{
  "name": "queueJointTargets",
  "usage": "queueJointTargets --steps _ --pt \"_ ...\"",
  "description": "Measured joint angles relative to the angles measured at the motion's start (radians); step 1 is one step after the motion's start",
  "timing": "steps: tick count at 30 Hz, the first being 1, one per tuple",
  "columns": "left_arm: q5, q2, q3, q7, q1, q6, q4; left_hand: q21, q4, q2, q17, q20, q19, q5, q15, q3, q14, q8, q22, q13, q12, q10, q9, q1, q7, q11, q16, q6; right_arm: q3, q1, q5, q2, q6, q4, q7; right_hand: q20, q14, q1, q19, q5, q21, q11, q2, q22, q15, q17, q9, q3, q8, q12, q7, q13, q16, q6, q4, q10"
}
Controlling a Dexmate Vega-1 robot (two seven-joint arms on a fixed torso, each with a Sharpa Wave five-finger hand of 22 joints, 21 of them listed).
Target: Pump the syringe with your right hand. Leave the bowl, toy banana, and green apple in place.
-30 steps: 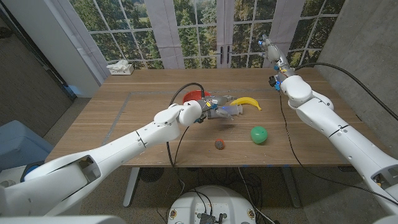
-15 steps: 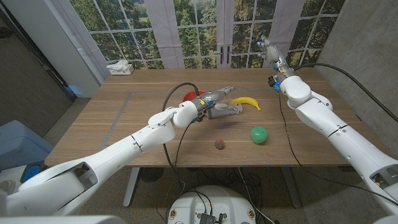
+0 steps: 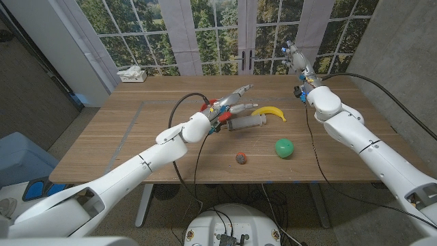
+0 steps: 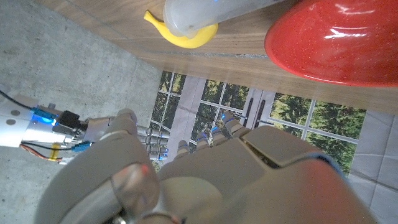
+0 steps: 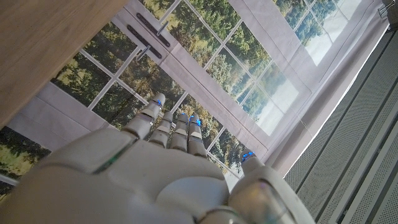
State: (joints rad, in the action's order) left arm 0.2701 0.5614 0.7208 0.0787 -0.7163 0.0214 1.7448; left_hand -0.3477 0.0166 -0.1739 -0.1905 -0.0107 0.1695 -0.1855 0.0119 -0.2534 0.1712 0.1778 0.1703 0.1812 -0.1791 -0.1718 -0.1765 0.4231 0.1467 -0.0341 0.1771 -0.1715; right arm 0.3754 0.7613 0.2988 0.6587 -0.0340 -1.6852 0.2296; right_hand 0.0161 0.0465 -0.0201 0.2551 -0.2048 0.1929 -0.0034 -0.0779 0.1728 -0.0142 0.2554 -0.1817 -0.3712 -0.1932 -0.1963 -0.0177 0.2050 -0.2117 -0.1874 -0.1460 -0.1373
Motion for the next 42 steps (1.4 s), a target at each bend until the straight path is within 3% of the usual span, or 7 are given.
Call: queueJointTargets --steps 7,15,27,38,42 --pt "-0.095 -0.013 -0.048 0.042 -0.034 -0.051 -0.015 0.022 -0.053 -0.019 0.0 0.015 0.003 -0.009 0.017 -0.005 0.0 0.009 0.0 -0.005 -0.011 0.0 0.005 -0.068 0.0 -0.011 0.005 0.0 -0.011 0.022 0.019 -0.005 -0.035 0.007 -0.001 0.0 -0.007 0.0 0.0 0.0 0.0 0.0 0.0 0.0 0.007 0.0 0.0 0.0 0.0 0.0 0.0 0.0 0.0 0.0 0.0 0.0" --pt "-0.19 -0.024 -0.094 0.081 -0.065 -0.112 -0.032 0.03 -0.111 -0.002 0.005 0.031 0.002 -0.023 0.017 -0.013 0.0 0.011 0.0 -0.005 -0.017 0.0 0.004 -0.136 0.0 -0.022 0.013 0.0 -0.027 0.053 0.04 -0.013 -0.078 0.01 -0.001 0.0 -0.007 0.0 0.0 0.0 0.0 0.006 0.0 0.0 0.007 0.0 0.0 0.0 0.0 0.0 0.0 0.0 0.0 0.0 0.0 -0.006" --pt "-0.303 -0.025 -0.153 0.103 -0.104 -0.181 -0.045 0.048 -0.15 0.017 0.009 0.043 0.0 -0.029 0.017 -0.015 0.0 0.011 0.0 -0.009 -0.017 0.0 0.009 -0.193 -0.011 -0.032 0.013 0.011 -0.046 0.101 0.068 -0.027 -0.131 0.008 0.009 0.0 -0.007 0.0 0.0 0.0 0.0 0.005 0.0 0.0 0.007 -0.005 0.0 0.004 0.0 0.0 0.0 0.0 0.0 0.0 0.004 -0.006" --pt "-0.443 -0.007 -0.218 0.095 -0.151 -0.212 -0.036 0.056 -0.158 0.023 0.013 0.045 -0.01 -0.038 0.017 -0.023 0.0 0.011 -0.002 -0.009 -0.017 -0.002 0.009 -0.214 -0.023 -0.038 0.013 0.022 -0.063 0.172 0.076 -0.043 -0.162 -0.034 0.048 -0.004 -0.006 0.0 0.004 0.0 0.0 0.009 0.0 0.0 0.009 -0.005 0.0 0.008 0.0 0.0 -0.004 0.0 0.0 0.004 0.008 -0.002" --pt "-0.493 0.002 -0.246 0.081 -0.168 -0.229 -0.038 0.06 -0.168 0.027 0.014 0.045 -0.02 -0.046 0.017 -0.033 0.0 0.011 -0.003 -0.009 -0.017 0.002 0.009 -0.228 -0.042 -0.041 0.013 0.042 -0.075 0.208 0.075 -0.047 -0.173 -0.061 0.076 -0.004 -0.003 0.0 0.004 0.0 0.0 0.009 0.0 0.0 0.011 -0.005 0.0 0.008 0.0 0.0 -0.009 0.0 0.0 -0.002 0.008 -0.002"
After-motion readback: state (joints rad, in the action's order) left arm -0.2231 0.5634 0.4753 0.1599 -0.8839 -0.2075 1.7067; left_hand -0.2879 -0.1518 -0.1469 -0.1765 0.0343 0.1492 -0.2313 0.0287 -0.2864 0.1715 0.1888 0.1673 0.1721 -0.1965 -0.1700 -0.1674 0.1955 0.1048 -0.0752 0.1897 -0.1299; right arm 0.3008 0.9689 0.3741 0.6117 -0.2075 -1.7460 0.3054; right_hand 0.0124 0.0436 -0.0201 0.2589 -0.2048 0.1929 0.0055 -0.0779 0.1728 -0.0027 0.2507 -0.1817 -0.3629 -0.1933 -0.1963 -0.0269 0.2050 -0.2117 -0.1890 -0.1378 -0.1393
